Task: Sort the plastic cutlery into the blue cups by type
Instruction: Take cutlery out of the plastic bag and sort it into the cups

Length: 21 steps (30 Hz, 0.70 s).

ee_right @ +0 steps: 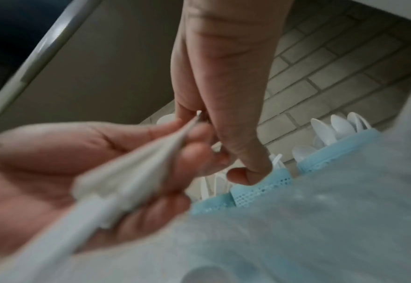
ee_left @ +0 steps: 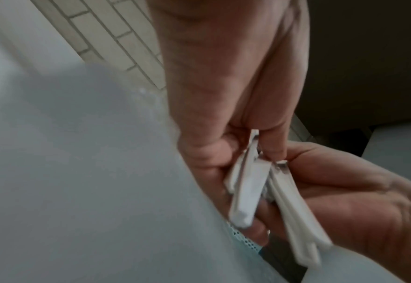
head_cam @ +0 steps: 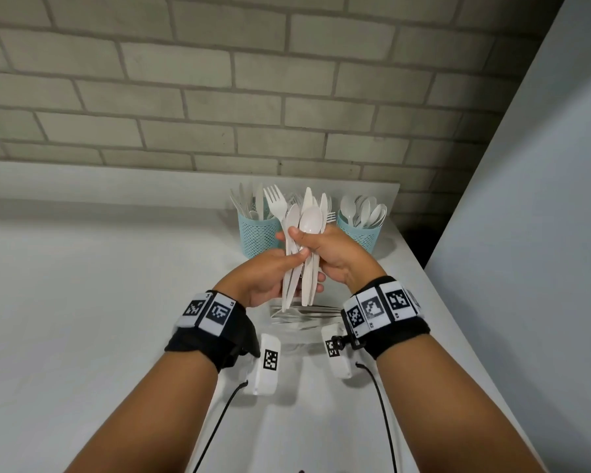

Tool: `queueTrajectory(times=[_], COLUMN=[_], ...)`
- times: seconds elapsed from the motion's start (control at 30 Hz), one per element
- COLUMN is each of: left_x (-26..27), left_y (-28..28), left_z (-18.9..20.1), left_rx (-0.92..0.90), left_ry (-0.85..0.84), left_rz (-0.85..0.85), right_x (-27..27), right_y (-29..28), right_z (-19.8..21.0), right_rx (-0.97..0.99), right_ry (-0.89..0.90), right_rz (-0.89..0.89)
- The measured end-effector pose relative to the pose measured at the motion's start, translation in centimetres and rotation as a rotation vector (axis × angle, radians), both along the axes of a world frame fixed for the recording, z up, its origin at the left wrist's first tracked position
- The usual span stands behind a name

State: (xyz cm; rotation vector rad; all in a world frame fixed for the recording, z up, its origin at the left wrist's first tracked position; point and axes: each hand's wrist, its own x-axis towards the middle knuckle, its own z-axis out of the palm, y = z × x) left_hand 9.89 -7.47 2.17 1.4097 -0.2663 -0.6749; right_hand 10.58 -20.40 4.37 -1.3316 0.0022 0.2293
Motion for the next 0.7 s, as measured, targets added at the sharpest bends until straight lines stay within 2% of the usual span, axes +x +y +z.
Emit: queueTrajectory(times=[0.13, 0.27, 0.53, 0.7], left_x=[0.1, -0.1, 0.4, 0.5], left_y=[0.0, -0.5, -0.4, 0.3], left_z=[-0.3, -0.3, -1.4, -1.4], left_rx=[0.000, -0.082, -0.148, -0.204], left_ry=[0.022, 0.061, 0.080, 0.118], left_rz=[-0.024, 0.002, 0.033, 0.016], right_x=[0.1, 0.0, -0.2, 0.5], right_y=[-0.1, 0.0, -0.2, -0.4], right_z=[-1.0, -1.6, -1.7, -1.5], right_rx=[0.041, 0.081, -0.072, 0.026], right_ry=[0.036, 0.071, 0.099, 0.112], right_rz=[0.033, 0.034, 0.069, -0.011])
